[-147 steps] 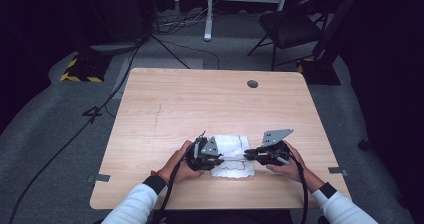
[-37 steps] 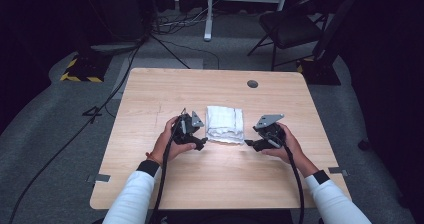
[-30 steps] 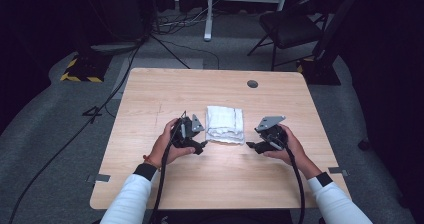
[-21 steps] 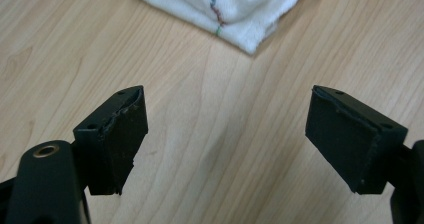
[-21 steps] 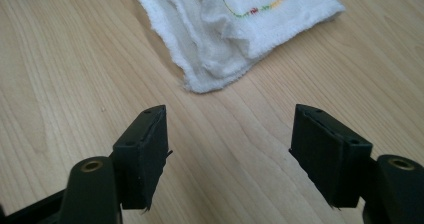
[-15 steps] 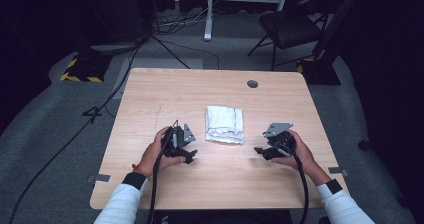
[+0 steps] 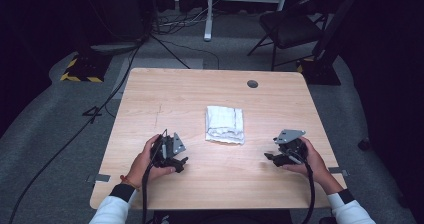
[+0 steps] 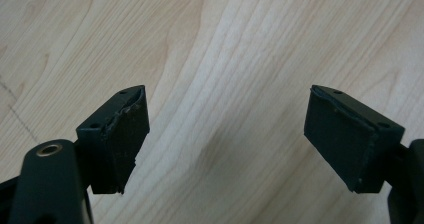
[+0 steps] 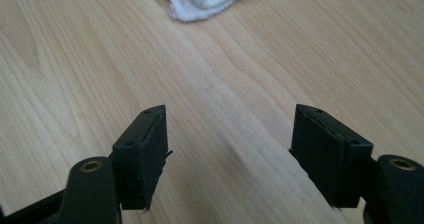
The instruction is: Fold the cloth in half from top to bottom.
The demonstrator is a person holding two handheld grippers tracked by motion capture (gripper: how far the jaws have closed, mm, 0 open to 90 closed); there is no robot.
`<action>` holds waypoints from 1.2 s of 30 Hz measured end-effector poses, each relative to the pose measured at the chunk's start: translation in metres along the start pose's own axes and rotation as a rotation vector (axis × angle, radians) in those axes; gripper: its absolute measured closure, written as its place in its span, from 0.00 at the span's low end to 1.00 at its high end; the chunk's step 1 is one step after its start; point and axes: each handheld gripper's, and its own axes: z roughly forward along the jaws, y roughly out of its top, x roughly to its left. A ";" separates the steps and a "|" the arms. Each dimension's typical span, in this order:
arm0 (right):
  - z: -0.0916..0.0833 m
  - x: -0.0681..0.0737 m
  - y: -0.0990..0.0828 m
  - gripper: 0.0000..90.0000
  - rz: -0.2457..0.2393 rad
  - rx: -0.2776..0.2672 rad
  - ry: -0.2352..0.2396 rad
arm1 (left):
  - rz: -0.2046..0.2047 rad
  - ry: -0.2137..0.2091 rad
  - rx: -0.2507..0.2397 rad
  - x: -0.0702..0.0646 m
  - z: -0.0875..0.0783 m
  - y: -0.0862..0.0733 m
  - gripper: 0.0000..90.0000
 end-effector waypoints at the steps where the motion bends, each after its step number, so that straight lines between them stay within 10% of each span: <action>1: -0.001 0.000 -0.002 0.35 0.003 0.001 -0.003 | 0.003 0.008 0.001 0.000 -0.001 -0.003 0.20; 19: -0.033 -0.008 -0.077 0.35 0.131 -0.011 -0.050 | -0.071 -0.021 -0.008 -0.002 -0.023 -0.051 0.19; 36: -0.051 -0.013 -0.130 0.26 0.345 -0.128 -0.049 | -0.276 -0.080 -0.044 0.019 -0.029 -0.090 0.19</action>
